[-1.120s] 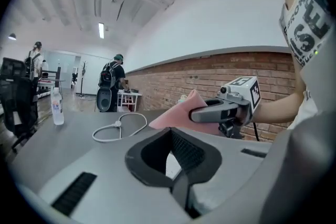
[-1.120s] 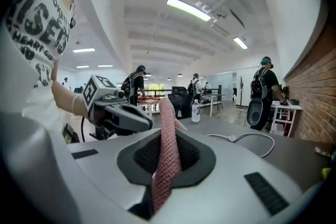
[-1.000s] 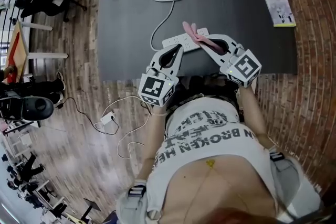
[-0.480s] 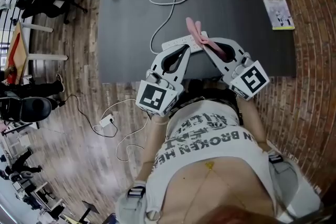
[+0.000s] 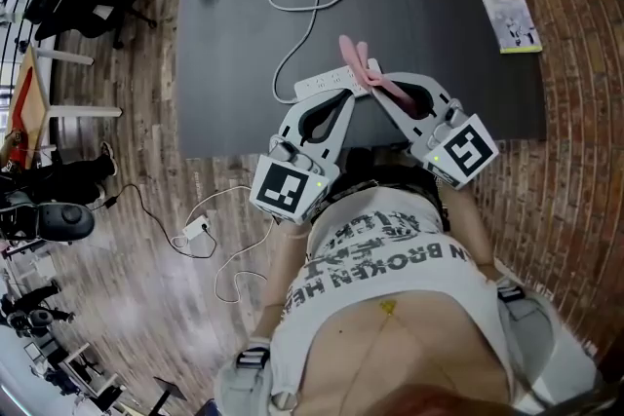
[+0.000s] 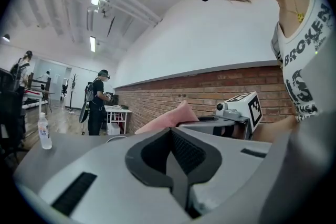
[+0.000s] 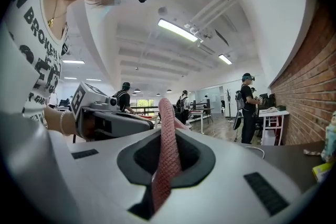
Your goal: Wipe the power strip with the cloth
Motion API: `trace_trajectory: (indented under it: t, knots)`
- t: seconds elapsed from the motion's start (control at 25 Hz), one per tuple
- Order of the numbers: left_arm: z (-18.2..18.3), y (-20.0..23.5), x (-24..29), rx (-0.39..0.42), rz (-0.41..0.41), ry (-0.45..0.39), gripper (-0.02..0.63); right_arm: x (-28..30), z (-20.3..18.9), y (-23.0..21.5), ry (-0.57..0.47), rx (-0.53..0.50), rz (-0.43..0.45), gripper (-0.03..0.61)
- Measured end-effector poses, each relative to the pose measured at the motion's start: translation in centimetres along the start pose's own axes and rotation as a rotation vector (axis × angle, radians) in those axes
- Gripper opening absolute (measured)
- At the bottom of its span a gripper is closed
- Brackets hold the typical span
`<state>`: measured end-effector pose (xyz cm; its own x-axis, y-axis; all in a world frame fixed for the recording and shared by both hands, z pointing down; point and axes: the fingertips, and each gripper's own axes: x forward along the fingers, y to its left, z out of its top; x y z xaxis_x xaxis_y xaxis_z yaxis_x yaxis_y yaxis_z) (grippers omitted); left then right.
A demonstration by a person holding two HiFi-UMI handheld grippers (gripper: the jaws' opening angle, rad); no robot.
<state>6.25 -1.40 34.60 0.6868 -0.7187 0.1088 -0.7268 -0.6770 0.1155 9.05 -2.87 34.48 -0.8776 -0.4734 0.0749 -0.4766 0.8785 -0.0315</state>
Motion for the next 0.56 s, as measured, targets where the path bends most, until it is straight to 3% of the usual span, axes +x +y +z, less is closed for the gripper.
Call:
trace_trajectory:
  t: [0.56]
  knots:
    - [0.4, -0.9, 1.2, 0.028, -0.031, 0.004, 0.008, -0.1, -0.2, -0.6, 0.009, -0.003, 0.006, 0.015]
